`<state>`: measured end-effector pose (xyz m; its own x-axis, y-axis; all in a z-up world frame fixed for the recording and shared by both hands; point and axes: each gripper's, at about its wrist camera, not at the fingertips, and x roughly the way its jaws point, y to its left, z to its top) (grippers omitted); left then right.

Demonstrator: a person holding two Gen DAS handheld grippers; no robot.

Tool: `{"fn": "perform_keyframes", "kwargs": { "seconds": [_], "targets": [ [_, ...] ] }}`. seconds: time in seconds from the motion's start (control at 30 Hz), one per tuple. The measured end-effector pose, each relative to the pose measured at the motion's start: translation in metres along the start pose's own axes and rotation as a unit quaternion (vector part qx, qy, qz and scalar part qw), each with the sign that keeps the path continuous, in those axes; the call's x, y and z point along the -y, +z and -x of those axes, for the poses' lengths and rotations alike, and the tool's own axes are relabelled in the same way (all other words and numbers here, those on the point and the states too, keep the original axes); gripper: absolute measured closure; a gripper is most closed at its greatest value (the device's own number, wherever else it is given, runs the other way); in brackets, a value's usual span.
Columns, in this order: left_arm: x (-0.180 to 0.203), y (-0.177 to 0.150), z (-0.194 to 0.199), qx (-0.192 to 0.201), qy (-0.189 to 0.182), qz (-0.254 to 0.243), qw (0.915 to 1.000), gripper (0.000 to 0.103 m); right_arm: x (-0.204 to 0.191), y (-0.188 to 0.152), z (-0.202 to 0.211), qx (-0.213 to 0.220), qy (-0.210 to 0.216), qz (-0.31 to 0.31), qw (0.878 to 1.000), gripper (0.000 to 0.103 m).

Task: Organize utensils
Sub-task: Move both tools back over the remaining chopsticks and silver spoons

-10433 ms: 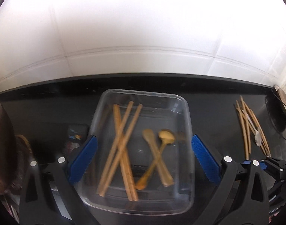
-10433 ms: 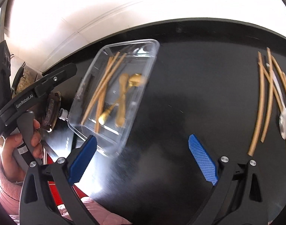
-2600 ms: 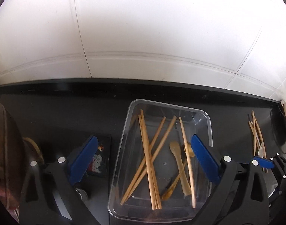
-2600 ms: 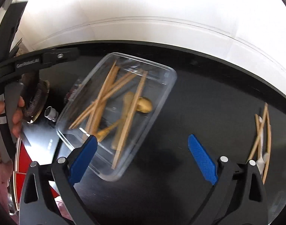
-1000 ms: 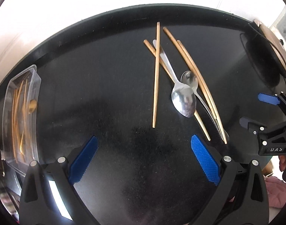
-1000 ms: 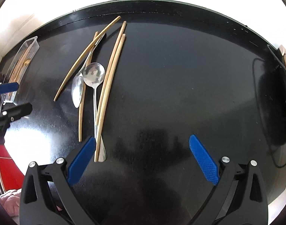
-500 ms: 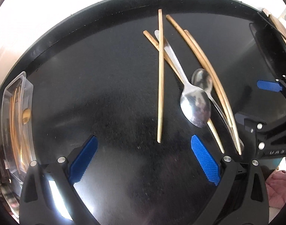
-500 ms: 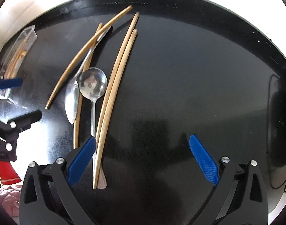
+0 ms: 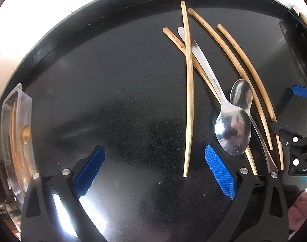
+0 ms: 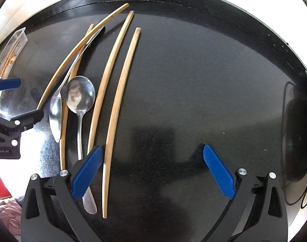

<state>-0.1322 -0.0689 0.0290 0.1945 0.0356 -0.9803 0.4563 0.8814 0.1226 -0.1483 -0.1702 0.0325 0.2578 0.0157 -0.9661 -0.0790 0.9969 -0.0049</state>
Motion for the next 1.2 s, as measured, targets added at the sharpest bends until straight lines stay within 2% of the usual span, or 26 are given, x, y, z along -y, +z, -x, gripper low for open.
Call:
{"fn": "perform_keyframes", "kwargs": {
  "seconds": [0.23, 0.57, 0.8, 1.2],
  "targets": [
    [-0.012, 0.012, -0.010, 0.002, -0.008, 0.018, 0.9998, 0.006, 0.008, -0.002, -0.003, 0.001, -0.004, -0.019, 1.000, 0.007],
    [-0.033, 0.043, -0.024, 0.012, -0.044, 0.041, 0.9981, 0.006, 0.016, 0.029, -0.006, -0.022, -0.005, -0.033, 0.999, 0.005],
    [-0.036, 0.063, -0.026, 0.025, -0.044, 0.034, 0.9981, 0.005, 0.017, 0.044, -0.006, -0.044, -0.004, -0.026, 0.999, 0.005],
    [-0.035, 0.068, -0.024, 0.021, -0.044, 0.043, 0.9979, 0.005, 0.005, 0.056, -0.008, -0.049, -0.003, -0.020, 0.999, 0.005]
  ]
}}
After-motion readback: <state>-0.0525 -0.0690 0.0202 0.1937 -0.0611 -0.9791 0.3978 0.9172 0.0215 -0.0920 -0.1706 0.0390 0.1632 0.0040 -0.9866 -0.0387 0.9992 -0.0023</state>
